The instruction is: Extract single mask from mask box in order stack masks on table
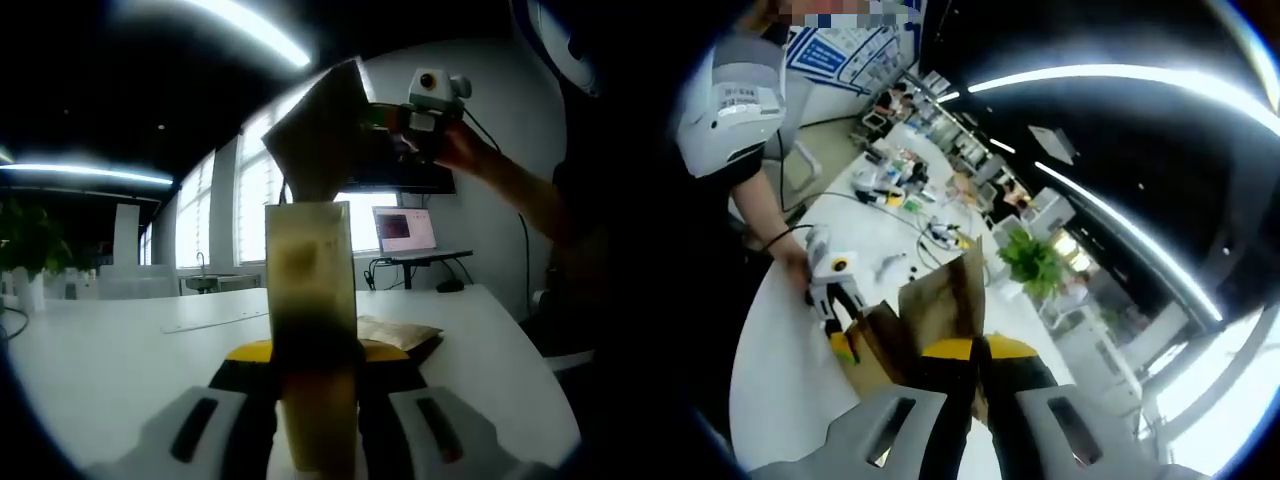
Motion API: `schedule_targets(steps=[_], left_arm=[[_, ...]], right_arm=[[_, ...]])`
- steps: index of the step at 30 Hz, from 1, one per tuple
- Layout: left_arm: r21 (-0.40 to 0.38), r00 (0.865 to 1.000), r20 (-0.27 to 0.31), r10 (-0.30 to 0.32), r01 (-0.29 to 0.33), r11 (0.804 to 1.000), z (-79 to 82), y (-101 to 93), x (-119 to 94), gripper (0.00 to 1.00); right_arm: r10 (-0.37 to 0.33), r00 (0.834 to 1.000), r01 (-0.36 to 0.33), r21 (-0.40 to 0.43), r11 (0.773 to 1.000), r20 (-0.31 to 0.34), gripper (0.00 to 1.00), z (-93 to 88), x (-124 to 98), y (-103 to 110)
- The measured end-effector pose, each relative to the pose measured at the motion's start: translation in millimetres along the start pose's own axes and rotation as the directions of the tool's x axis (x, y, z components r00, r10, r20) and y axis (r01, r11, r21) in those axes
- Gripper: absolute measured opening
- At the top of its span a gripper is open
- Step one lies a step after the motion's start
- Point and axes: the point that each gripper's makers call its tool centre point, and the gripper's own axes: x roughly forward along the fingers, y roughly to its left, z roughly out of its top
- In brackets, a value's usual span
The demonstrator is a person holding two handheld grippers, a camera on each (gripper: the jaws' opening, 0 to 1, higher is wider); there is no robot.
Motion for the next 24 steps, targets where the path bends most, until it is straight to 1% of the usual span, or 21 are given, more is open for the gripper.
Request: schedule_targets(steps=[2, 3, 4, 5, 7, 9, 13, 15, 17, 20, 23, 24], left_arm=[[0.0, 1.0, 0.0, 0.0, 0.0, 1.0, 0.0, 0.1, 0, 0.32], [0.0, 1.0, 0.0, 0.0, 0.0, 1.0, 0.0, 0.1, 0, 0.32], [0.0, 1.0, 0.0, 0.0, 0.0, 1.0, 0.1, 0.0, 0, 0.32], [0.001, 1.0, 0.0, 0.0, 0.0, 1.0, 0.1, -0.2, 0, 0.32], [0.001, 1.0, 0.0, 0.0, 0.0, 1.0, 0.1, -0.1, 0, 0.32], [0.002, 1.0, 0.0, 0.001, -0.001, 1.0, 0.2, -0.2, 0, 0.32], [0.002, 1.0, 0.0, 0.0, 0.0, 1.0, 0.3, -0.4, 0, 0.32], [0.002, 1.0, 0.0, 0.0, 0.0, 1.0, 0.2, -0.3, 0, 0.32], [0.003, 1.0, -0.001, -0.003, 0.003, 1.0, 0.2, -0.7, 0, 0.32], [0.002, 1.0, 0.0, -0.002, 0.002, 1.0, 0.4, -0.6, 0, 0.32], [0.002, 1.0, 0.0, -0.002, 0.002, 1.0, 0.4, -0.7, 0, 0.32], [0.002, 1.0, 0.0, -0.003, 0.003, 1.0, 0.4, -0.6, 0, 0.32]], right_arm=[[-0.013, 1.0, 0.013, -0.002, 1.0, 0.0, 0.0, 0.4, -2, -1], [-0.014, 1.0, 0.014, 0.003, 1.0, 0.011, 0.0, 2.0, -5, -1], [-0.057, 0.998, 0.058, -0.027, 0.998, 0.023, 0.0, 4.9, -8, -8], [-0.058, 0.998, 0.058, -0.021, 0.998, 0.026, 0.0, 5.1, -10, -7], [-0.092, 0.995, 0.093, -0.023, 0.995, 0.032, 0.0, 6.3, -16, -14], [-0.111, 0.993, 0.112, -0.024, 0.993, 0.029, 0.0, 6.1, -20, -17], [-0.163, 0.987, 0.163, -0.025, 0.986, -0.004, 0.0, 0.7, -28, -26], [-0.189, 0.982, 0.189, -0.011, 0.982, -0.015, 0.0, -3.5, -33, -30], [-0.225, 0.974, 0.225, -0.007, 0.974, -0.024, 0.0, -7.4, -38, -35], [-0.275, 0.959, 0.276, 0.001, 0.961, -0.071, 0.0, -19.3, -46, -42], [-0.31, 0.945, 0.313, 0.012, 0.95, -0.108, 0.0, -30.7, -52, -47], [-0.314, 0.943, 0.318, 0.015, 0.948, -0.114, 0.0, -32.5, -54, -47]])
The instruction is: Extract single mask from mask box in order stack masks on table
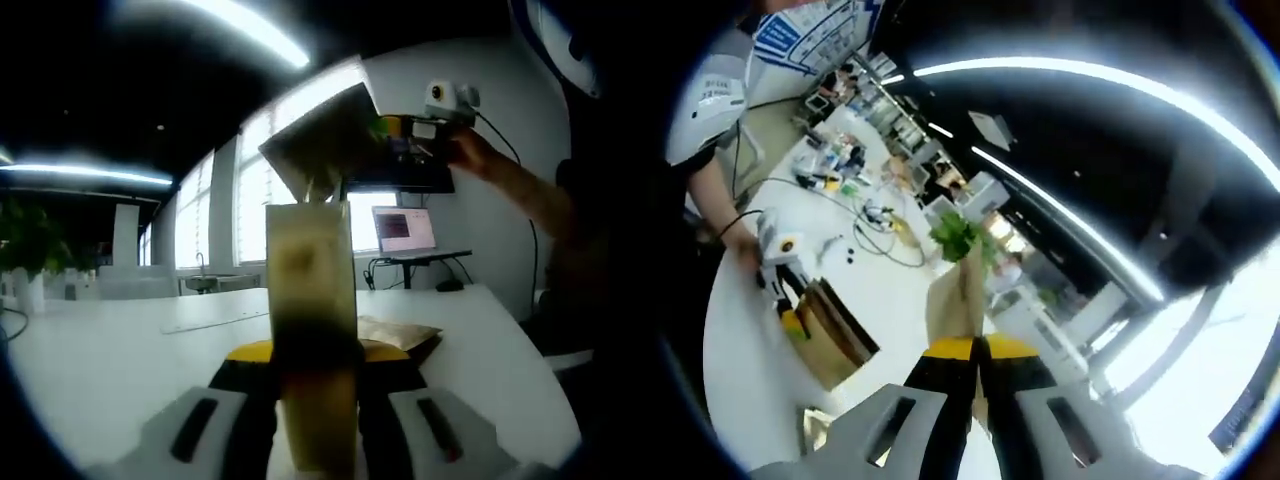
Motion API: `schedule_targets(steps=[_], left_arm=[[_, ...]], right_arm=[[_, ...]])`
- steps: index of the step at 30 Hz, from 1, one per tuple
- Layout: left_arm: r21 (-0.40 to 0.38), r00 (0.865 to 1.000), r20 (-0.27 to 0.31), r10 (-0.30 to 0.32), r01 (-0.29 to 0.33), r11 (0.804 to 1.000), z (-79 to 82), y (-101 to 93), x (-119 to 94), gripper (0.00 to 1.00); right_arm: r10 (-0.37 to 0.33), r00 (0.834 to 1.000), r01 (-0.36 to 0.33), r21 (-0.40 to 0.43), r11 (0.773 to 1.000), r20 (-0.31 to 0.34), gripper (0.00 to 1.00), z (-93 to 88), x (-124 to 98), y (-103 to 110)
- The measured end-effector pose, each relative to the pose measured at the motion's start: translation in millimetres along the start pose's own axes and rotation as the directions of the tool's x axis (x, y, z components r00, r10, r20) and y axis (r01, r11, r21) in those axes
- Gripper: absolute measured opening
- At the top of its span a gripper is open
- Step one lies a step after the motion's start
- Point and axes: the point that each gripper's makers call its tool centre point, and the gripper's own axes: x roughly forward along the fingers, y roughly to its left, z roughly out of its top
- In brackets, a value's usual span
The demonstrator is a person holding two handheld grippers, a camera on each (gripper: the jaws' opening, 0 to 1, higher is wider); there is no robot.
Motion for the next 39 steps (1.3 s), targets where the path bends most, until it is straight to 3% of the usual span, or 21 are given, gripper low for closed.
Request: schedule_targets(steps=[7, 15, 29, 39], left_arm=[[0.001, 1.0, 0.001, 0.0, 0.0, 1.0, -0.1, 0.4, 0, 0.32], [0.001, 1.0, 0.0, 0.0, 0.0, 1.0, -0.2, 0.7, 0, 0.32], [-0.001, 1.0, 0.0, 0.0, 0.0, 1.0, -0.6, 1.1, 0, 0.32], [-0.001, 1.0, -0.002, -0.001, 0.001, 1.0, -1.0, 0.0, 2, 0.32]], right_arm=[[-0.049, 0.996, 0.05, 0.009, 0.999, -0.073, 0.0, -21.8, -7, -4], [-0.112, 0.978, 0.107, -0.039, 0.994, -0.175, 0.0, -53.7, -14, -4], [-0.103, 0.948, 0.091, -0.054, 0.994, -0.3, 0.0, -108.3, -18, 20], [-0.087, 0.925, 0.055, -0.096, 0.994, -0.369, 0.0, -137.3, -17, 36]])
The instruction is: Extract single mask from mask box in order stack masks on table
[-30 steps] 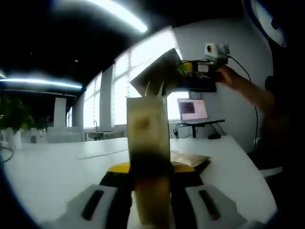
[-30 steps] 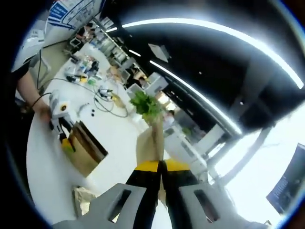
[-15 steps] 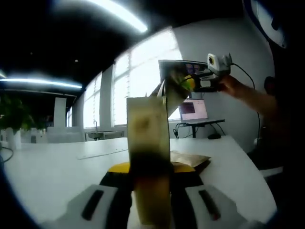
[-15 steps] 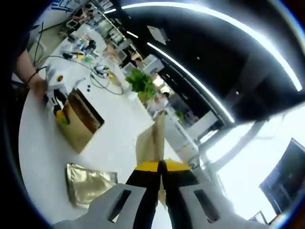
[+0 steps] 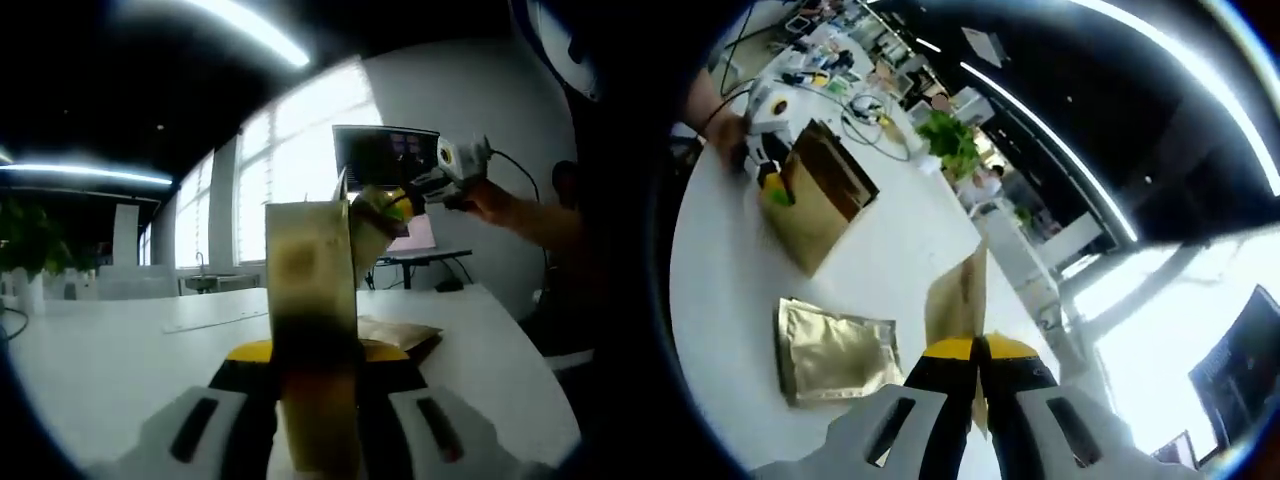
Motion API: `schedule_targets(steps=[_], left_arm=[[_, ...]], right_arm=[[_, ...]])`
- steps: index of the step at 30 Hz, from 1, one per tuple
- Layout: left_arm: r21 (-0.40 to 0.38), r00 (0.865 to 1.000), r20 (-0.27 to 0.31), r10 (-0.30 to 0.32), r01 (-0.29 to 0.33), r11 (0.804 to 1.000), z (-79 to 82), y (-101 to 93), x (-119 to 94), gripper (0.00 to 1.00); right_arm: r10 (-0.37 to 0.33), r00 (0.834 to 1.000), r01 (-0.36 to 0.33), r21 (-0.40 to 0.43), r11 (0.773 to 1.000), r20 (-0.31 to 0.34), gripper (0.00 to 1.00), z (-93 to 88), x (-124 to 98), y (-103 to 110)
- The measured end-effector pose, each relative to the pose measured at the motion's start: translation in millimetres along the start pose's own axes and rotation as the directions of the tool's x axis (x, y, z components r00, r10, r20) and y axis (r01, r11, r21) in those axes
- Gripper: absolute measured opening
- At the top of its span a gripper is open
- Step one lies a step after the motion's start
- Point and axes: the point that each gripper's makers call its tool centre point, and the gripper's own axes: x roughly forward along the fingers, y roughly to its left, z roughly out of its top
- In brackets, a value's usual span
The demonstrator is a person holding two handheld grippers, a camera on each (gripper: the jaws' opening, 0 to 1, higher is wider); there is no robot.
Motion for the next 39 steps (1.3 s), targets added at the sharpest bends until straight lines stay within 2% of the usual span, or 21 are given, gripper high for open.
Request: schedule_targets(steps=[9, 13, 19, 24, 32, 39], left_arm=[[0.001, 1.0, -0.003, -0.001, 0.001, 1.0, -0.2, -0.7, 1, 0.32], [0.001, 1.0, -0.004, 0.0, 0.0, 1.0, -0.1, -1.2, 1, 0.32], [0.002, 1.0, -0.005, 0.0, 0.0, 1.0, -0.3, -0.5, 1, 0.32], [0.002, 1.0, -0.006, 0.0, 0.0, 1.0, -0.3, -0.6, 0, 0.32], [0.004, 1.0, -0.007, 0.002, -0.002, 1.0, -0.2, -0.5, 0, 0.32], [0.004, 1.0, -0.008, 0.002, -0.002, 1.0, -0.4, -0.4, 0, 0.32]], right_arm=[[0.012, 0.999, -0.012, -0.023, 1.0, -0.03, 0.0, -11.3, 3, 12], [0.023, 0.998, -0.027, -0.061, 0.998, -0.054, 0.0, -15.9, 6, 23], [0.051, 0.997, -0.053, -0.049, 0.997, -0.05, 0.0, -23.3, 10, 39], [0.064, 0.996, -0.068, -0.08, 0.994, -0.059, 0.0, -22.4, 10, 49], [0.117, 0.989, -0.131, -0.161, 0.978, -0.093, 0.0, -17.6, 13, 89], [0.168, 0.979, -0.189, -0.202, 0.961, -0.118, 0.0, -16.6, 15, 110]])
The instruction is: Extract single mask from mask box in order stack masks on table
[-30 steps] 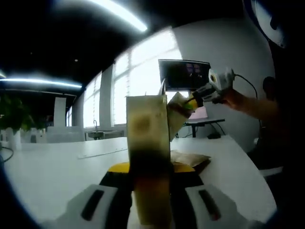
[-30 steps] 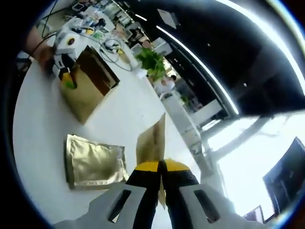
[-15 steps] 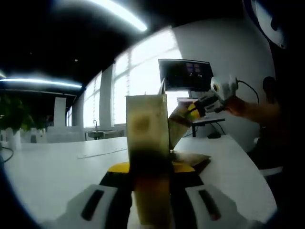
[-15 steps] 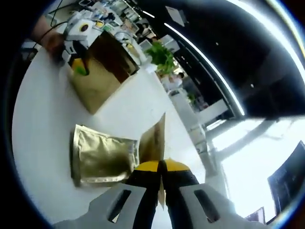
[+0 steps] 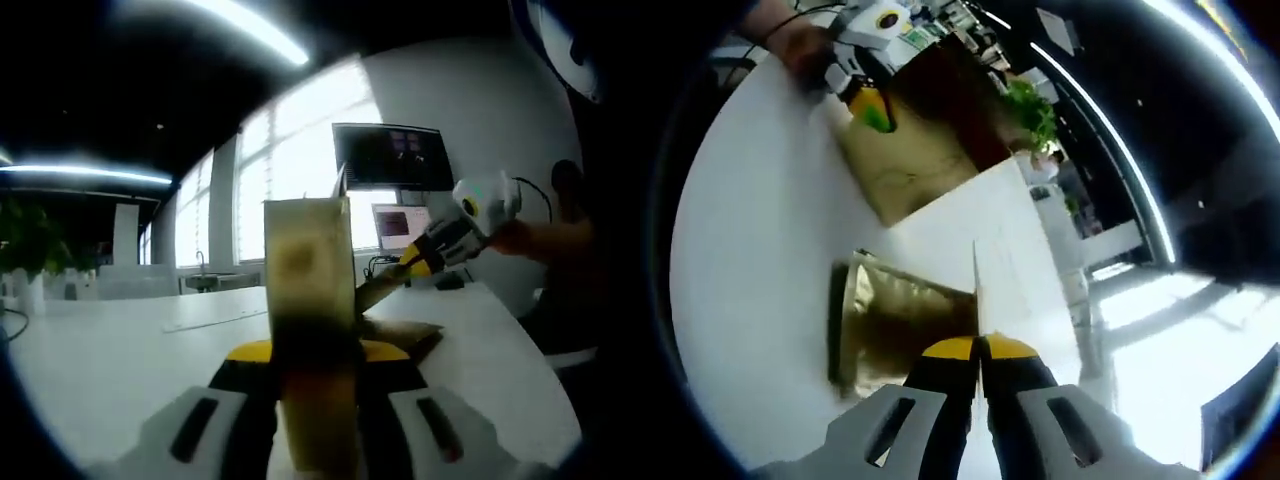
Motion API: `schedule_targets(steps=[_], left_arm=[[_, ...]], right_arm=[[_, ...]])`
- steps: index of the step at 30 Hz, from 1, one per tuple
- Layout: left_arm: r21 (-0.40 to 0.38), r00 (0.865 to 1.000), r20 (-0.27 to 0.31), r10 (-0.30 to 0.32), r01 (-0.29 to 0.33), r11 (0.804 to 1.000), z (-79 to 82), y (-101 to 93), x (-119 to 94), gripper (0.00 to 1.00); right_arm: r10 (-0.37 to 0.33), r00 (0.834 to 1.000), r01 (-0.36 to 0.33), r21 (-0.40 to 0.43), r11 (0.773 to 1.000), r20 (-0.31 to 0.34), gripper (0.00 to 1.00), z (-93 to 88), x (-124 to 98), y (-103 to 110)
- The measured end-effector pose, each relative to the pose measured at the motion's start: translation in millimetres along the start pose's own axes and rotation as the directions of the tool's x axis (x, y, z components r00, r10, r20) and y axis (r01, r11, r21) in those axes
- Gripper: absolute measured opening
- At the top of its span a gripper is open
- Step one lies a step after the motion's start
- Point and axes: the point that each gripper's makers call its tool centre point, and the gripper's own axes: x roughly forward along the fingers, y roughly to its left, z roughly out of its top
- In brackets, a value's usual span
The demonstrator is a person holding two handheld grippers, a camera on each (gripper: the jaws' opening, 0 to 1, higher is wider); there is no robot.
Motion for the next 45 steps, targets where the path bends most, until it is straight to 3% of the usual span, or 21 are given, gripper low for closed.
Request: schedule_targets(steps=[10, 18, 38, 45], left_arm=[[0.001, 1.0, 0.0, 0.0, 0.0, 1.0, 0.0, -0.1, 0, 0.32], [0.002, 1.0, -0.001, 0.001, -0.001, 1.0, 0.0, -0.1, 0, 0.32], [0.001, 1.0, -0.001, 0.001, -0.001, 1.0, -0.1, -0.3, 0, 0.32], [0.001, 1.0, -0.001, 0.001, -0.001, 1.0, -0.1, -0.3, 0, 0.32]], right_arm=[[0.088, 0.996, -0.088, -0.014, 0.996, -0.025, 0.0, -0.6, 8, 29], [0.146, 0.988, -0.145, 0.014, 0.989, -0.042, 0.0, -2.3, 12, 41], [0.194, 0.98, -0.192, 0.048, 0.98, -0.049, 0.0, -9.6, 15, 57], [0.209, 0.977, -0.206, 0.068, 0.976, -0.035, 0.06, -10.1, 12, 60]])
